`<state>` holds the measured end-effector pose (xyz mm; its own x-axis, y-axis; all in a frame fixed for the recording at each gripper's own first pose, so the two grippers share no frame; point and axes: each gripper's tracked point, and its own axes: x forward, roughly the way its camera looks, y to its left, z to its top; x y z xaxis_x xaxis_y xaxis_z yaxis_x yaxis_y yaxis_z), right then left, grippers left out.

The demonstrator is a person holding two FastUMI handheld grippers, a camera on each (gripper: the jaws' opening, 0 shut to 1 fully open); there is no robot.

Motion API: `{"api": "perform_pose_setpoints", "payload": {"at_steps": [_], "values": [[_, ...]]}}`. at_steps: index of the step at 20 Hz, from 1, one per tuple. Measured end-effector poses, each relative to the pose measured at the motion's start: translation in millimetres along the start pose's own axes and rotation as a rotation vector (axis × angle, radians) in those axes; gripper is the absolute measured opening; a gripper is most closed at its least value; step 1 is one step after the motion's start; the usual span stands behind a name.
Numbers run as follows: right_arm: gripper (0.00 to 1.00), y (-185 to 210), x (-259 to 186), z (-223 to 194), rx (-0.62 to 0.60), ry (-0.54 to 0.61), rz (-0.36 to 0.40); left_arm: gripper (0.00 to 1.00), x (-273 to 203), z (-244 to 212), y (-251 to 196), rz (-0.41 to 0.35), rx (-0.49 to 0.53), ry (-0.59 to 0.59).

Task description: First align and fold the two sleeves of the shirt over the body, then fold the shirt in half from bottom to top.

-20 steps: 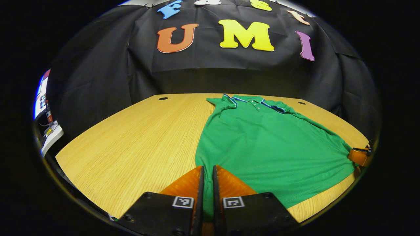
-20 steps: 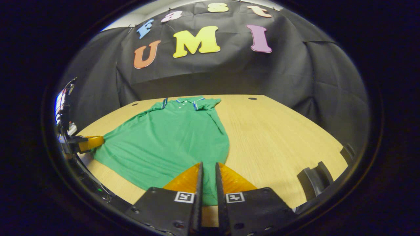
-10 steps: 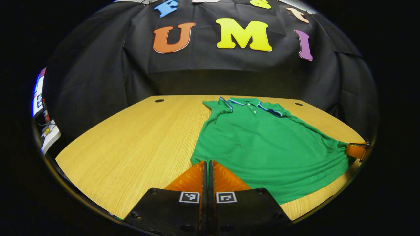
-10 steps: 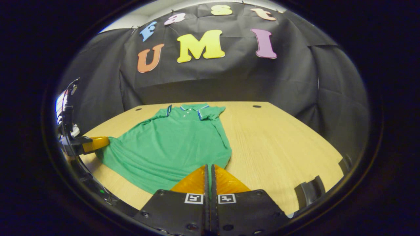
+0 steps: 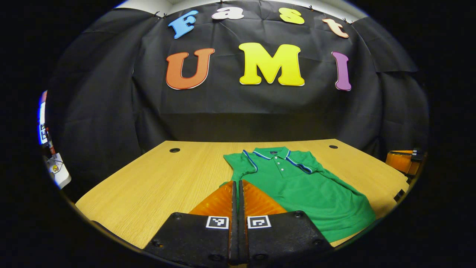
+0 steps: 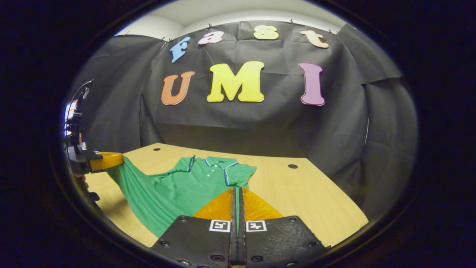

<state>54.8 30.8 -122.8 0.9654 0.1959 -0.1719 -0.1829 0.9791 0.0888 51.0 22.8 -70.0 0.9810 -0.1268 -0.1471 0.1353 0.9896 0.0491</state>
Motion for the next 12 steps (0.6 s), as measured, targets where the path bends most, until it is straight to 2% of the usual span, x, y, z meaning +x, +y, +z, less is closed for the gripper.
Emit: {"api": "perform_pose_setpoints", "payload": {"at_steps": [6, 8, 10, 11, 12], "values": [[0.01, 15, -5, -55, -0.006, 0.074, 0.011, 0.06, 0, -9, -12, -0.001, 0.074, -0.001], [0.35, 13, -13, -80, -0.019, 0.112, -0.005, 0.06, -5, -15, -10, 0.020, 0.094, -0.002], [0.35, 15, -23, -100, 0.018, 0.150, -0.019, 0.06, -12, -25, -3, 0.040, 0.091, 0.005], [0.48, 16, -28, -109, 0.024, 0.170, -0.025, 0.06, -15, -27, 0, 0.043, 0.081, 0.009], [0.52, 15, -31, -115, 0.023, 0.181, -0.041, 0.06, -20, -30, 1, 0.045, 0.072, 0.011]]}}
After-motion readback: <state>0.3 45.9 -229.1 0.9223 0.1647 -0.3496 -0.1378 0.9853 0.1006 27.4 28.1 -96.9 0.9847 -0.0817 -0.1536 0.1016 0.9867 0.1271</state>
